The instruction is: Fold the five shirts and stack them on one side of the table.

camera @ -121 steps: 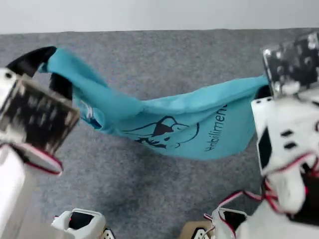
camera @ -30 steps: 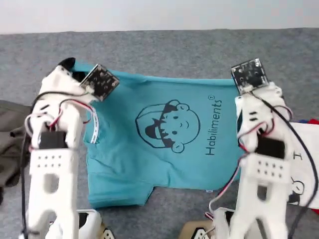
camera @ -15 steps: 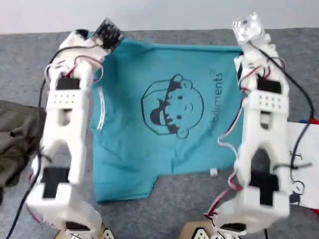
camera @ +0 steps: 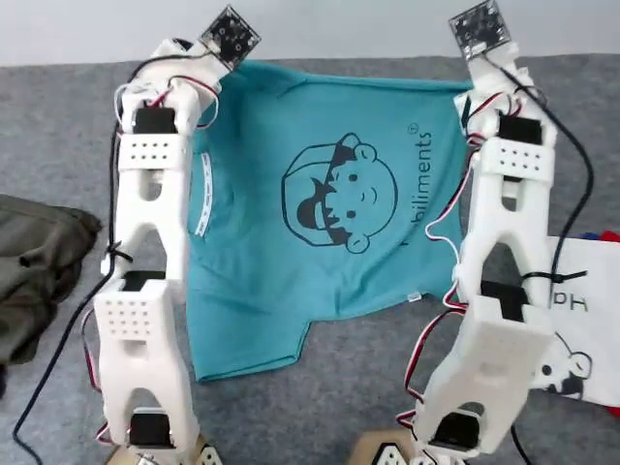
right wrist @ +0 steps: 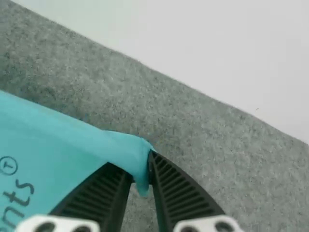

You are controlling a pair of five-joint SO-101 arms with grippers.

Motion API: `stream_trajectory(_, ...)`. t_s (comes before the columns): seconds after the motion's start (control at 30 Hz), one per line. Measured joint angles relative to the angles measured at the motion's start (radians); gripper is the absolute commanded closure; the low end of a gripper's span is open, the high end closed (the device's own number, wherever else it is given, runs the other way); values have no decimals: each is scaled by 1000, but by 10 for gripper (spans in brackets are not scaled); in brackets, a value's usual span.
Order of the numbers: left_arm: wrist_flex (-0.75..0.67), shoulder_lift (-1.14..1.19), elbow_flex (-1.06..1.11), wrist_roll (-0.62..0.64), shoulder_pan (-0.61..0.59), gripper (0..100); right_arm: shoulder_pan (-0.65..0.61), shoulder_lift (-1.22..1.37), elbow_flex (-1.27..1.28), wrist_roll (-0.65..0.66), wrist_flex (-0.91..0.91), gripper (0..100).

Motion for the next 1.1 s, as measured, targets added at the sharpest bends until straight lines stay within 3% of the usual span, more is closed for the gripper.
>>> stream_trajectory(0.13,135,40,-133,0,0,994,-14,0,-5,38,31,988)
stream_trajectory(0.47,184,127,-262,0,-2,994,-81,0,-5,51,-21,987)
stream_trajectory(0.87,233,127,-270,0,-29,994,-199,6,-80,69,-68,987)
stream_trajectory(1.1,250,127,-270,0,-29,994,-199,6,-80,69,-61,987)
